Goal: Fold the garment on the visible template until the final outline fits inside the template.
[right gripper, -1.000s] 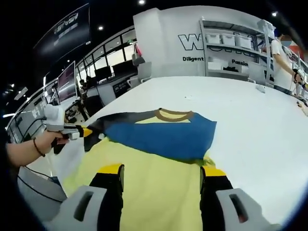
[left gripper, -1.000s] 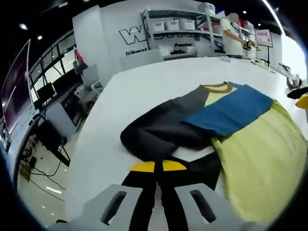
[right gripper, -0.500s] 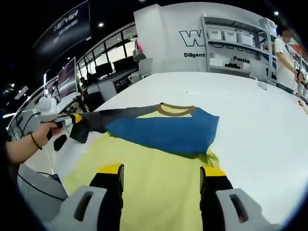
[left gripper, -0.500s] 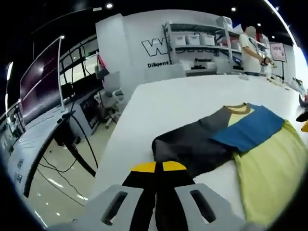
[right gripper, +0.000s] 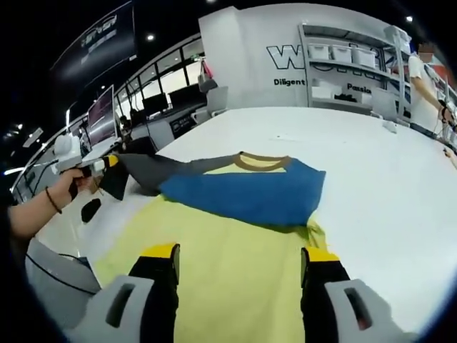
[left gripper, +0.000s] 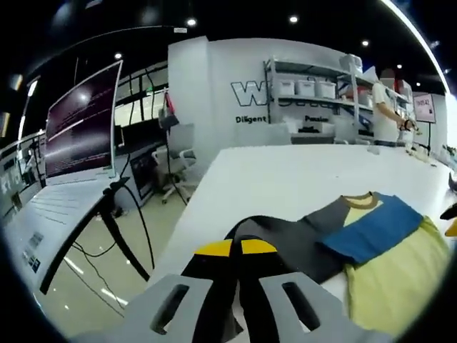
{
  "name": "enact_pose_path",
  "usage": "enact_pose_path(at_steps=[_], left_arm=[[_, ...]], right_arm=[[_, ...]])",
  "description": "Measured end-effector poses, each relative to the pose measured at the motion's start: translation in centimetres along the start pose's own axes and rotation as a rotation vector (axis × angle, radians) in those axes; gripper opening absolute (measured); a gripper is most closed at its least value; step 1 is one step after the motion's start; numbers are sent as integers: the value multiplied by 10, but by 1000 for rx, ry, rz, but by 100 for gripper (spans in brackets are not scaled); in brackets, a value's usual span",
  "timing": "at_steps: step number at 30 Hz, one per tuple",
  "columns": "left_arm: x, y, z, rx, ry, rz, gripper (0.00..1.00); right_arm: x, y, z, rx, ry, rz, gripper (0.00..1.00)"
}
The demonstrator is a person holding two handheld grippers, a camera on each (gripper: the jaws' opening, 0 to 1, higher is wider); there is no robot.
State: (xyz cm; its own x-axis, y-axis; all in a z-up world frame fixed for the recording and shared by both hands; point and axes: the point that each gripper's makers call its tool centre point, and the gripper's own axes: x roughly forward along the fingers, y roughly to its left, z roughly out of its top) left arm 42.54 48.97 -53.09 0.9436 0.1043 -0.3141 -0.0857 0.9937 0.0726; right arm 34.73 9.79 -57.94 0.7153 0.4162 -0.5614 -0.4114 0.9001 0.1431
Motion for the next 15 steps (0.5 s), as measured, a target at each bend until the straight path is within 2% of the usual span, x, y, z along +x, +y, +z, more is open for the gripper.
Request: enact_pose_path(at_steps=[3, 7, 11, 15], left_arm=[[0, -2, 14, -21, -47, -6, 0], [0, -8, 29, -13, -77, -26, 0], [2, -21, 43, 7, -104, -58, 0], [3, -30, 56, -8, -137, -70, 0]], right_arm=[[-1, 0, 2, -5, -8, -4, 73], [-1, 1, 2, -34, -4, -1, 77], [0, 3, 4, -26, -32, 14, 84], [1, 4, 3, -37, -21, 14, 90]])
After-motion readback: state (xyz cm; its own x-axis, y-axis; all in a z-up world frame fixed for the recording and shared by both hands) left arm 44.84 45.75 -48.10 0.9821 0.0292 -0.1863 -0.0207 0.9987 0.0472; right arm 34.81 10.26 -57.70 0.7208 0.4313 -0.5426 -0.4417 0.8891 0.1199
